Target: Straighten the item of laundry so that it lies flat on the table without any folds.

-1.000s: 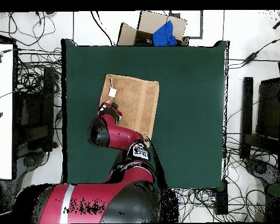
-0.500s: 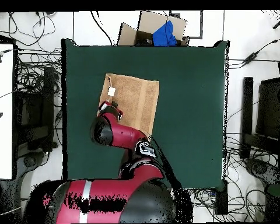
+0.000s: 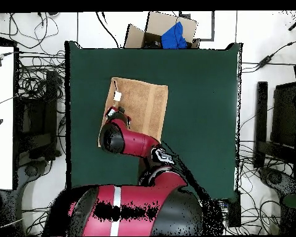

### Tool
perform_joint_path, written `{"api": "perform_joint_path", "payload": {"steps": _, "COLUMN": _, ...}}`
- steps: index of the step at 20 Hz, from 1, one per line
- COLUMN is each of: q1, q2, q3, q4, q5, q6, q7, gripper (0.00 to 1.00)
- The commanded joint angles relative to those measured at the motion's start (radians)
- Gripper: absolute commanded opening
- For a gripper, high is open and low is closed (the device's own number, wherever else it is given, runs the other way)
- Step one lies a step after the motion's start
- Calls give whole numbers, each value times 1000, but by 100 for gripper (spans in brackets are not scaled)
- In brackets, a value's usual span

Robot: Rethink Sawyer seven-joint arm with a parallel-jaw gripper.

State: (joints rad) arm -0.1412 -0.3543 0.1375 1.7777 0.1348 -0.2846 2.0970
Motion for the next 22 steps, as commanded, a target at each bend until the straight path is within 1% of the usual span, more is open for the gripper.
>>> {"api": "perform_joint_path", "payload": {"steps": 1, "q1": -15, "q2": 69, "q3": 185, "q4": -43, "q5": -38, "q6": 93, "q7": 132, "gripper": 0}}
{"api": "perform_joint_path", "payload": {"steps": 9, "q1": -16, "q2": 43, "q3": 208, "q4": -7, "q5": -41, "q6": 84, "q7": 161, "gripper": 0}}
{"api": "perform_joint_path", "payload": {"steps": 17, "q1": 21, "q2": 2, "q3": 181, "q4": 24, "q5": 0, "q6": 92, "q7": 176, "gripper": 0}}
{"api": "perform_joint_path", "payload": {"steps": 22, "q1": 13, "q2": 2, "q3": 186, "q4": 24, "q5": 0, "q6": 95, "q7": 173, "gripper": 0}}
